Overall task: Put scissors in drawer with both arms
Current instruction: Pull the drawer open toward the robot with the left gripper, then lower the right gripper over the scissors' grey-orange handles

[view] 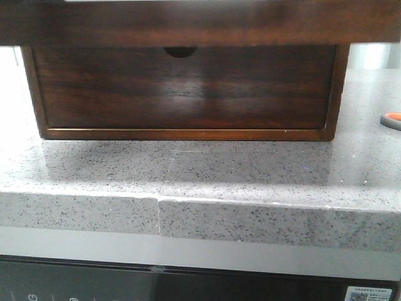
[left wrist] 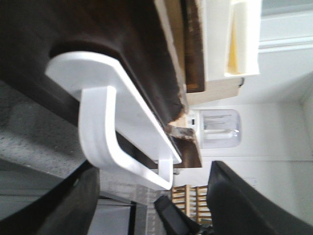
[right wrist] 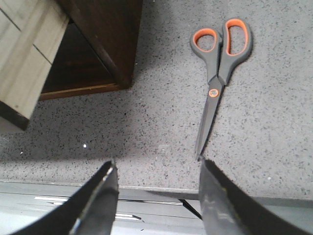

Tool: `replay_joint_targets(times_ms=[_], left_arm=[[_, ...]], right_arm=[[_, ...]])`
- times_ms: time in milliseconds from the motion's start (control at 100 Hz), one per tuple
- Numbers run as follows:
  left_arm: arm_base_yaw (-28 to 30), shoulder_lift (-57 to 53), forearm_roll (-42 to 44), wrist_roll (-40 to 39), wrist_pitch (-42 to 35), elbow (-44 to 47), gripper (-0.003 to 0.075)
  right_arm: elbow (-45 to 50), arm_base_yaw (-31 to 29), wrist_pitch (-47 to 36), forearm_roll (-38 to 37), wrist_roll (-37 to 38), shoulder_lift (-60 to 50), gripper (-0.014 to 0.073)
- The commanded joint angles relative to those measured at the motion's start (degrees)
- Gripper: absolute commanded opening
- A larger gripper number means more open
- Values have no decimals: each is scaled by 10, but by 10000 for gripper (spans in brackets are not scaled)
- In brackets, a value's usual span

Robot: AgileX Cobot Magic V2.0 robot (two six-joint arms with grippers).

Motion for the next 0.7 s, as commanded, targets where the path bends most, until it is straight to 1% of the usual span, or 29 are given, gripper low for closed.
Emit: replay_joint_targets(times_ms=[0, 110, 200, 310, 470, 520, 570, 640, 690], left_arm=[[-4, -30, -12, 6, 4, -21, 445], [-4, -57, -12, 6, 2, -19, 444], [-4, -74, -12, -13, 1, -10, 442], [-4, -84, -9, -9, -9, 4, 442], [-4, -87, 61, -4, -22, 5, 432], [-4, -87, 83, -4, -24, 5, 398], [-4, -88, 103, -3, -19, 5, 344], [-4, -88, 138, -3, -19, 4, 246], [-4, -88, 166, -3, -19, 4, 160]], right_arm=[[-19, -3, -34, -2, 0, 8, 331], [-19, -3, -34, -2, 0, 8, 331], [-19, -3, -34, -2, 0, 8, 331], [-19, -3, -37, -2, 0, 8, 331], [-19, -3, -55, -7, 0, 8, 331], [-20, -3, -59, -10, 0, 9, 331], [-21, -3, -61, -11, 0, 12, 331], [-31, -3, -57, -18, 0, 23, 331], [-44, -3, -49, -30, 0, 35, 331]])
